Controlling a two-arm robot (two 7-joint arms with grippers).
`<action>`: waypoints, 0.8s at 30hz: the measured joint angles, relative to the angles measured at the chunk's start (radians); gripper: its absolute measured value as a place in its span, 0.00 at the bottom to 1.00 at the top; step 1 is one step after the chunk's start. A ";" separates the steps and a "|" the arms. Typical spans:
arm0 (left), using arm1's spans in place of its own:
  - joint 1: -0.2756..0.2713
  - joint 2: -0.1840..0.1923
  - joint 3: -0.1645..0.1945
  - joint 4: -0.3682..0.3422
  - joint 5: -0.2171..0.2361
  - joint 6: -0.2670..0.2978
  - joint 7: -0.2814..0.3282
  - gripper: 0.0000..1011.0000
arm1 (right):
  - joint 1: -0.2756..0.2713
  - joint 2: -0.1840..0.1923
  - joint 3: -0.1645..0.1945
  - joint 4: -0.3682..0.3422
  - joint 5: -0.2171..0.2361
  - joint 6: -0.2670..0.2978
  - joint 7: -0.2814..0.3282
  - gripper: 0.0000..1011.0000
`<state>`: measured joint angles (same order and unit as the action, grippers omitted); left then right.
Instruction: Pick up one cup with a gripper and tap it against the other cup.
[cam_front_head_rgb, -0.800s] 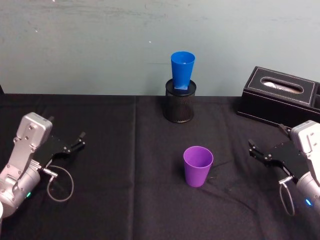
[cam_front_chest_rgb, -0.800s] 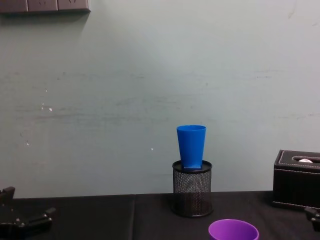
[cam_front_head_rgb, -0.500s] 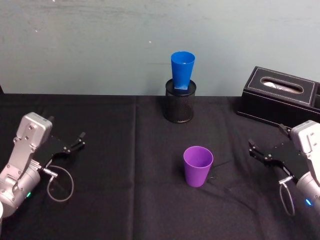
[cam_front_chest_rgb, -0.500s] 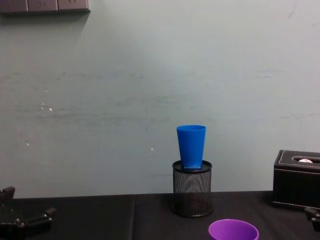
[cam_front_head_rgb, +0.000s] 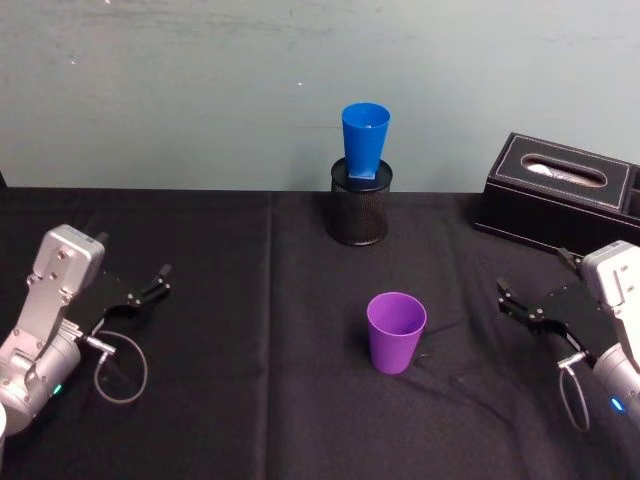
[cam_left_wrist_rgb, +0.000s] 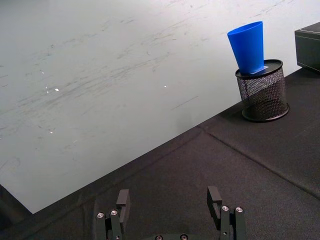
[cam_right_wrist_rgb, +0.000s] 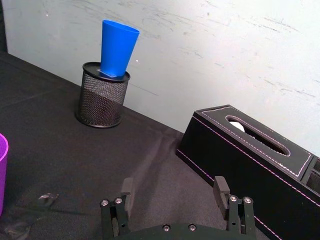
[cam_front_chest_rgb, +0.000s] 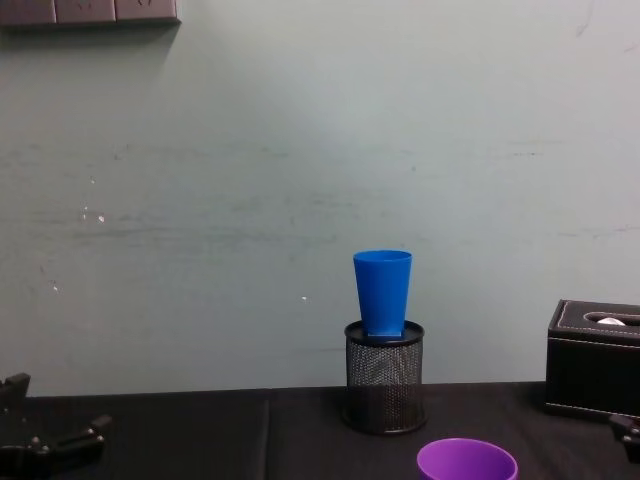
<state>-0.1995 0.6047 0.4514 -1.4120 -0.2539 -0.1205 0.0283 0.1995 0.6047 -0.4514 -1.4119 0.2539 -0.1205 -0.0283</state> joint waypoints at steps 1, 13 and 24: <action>0.000 0.000 0.000 0.000 0.000 0.000 0.000 1.00 | 0.000 0.000 0.000 0.000 0.000 0.000 0.000 0.99; 0.000 0.000 0.000 0.000 0.000 0.000 0.000 1.00 | 0.000 0.000 0.000 0.000 0.000 0.000 0.000 0.99; 0.000 0.000 0.000 0.000 0.000 0.000 0.000 1.00 | 0.000 0.000 0.000 0.000 0.000 0.000 0.000 0.99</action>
<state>-0.1996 0.6047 0.4514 -1.4120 -0.2539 -0.1205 0.0283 0.1995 0.6047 -0.4514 -1.4120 0.2539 -0.1206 -0.0283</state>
